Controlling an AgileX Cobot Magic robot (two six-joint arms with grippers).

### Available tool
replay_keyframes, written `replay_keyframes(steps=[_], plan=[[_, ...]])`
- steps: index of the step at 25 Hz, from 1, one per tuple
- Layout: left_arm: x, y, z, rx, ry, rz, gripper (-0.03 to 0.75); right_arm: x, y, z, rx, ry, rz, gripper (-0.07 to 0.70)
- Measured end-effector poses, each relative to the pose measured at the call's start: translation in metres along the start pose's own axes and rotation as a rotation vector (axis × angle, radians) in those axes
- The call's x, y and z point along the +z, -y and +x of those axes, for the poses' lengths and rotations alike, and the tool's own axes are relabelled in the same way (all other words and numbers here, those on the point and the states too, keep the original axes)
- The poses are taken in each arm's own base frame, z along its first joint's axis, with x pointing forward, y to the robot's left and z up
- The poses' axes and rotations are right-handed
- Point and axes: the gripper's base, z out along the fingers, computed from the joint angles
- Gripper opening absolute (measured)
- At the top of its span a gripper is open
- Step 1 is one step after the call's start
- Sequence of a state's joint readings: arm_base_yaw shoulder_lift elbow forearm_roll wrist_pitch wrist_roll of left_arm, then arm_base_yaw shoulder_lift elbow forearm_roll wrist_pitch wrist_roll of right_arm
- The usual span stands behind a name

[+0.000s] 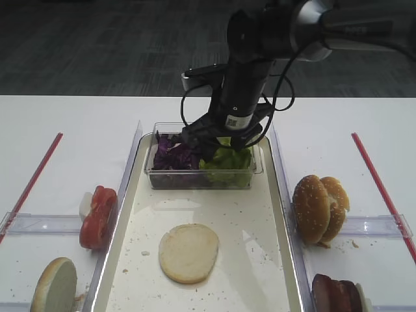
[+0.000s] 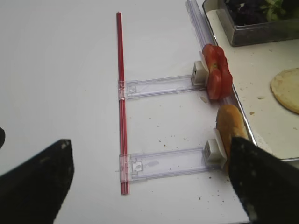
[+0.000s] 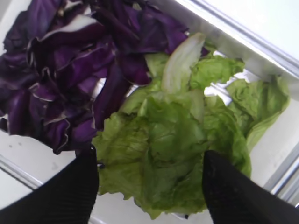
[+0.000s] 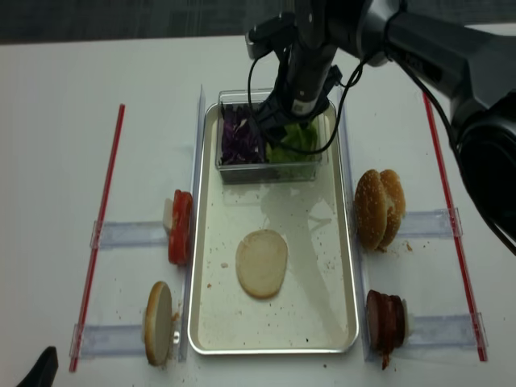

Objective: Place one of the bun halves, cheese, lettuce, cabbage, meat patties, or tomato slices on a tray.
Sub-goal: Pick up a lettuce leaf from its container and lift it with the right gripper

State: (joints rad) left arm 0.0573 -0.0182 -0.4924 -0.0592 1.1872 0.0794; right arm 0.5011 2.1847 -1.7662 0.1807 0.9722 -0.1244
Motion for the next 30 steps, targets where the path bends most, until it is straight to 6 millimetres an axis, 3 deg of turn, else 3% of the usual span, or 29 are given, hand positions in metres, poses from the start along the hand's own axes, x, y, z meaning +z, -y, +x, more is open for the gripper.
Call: replay_keyframes(steps=[10, 20, 30], plan=[[0.0, 0.0, 0.0, 0.0, 0.0, 0.0, 0.617, 0.027, 0.006, 0.003, -0.007, -0.044, 0.022, 0.47], [0.0, 0.0, 0.0, 0.0, 0.0, 0.0, 0.617, 0.03, 0.007, 0.002, -0.011, -0.034, 0.03, 0.461], [0.0, 0.0, 0.0, 0.0, 0.0, 0.0, 0.617, 0.031, 0.008, 0.002, -0.014, -0.024, 0.035, 0.328]])
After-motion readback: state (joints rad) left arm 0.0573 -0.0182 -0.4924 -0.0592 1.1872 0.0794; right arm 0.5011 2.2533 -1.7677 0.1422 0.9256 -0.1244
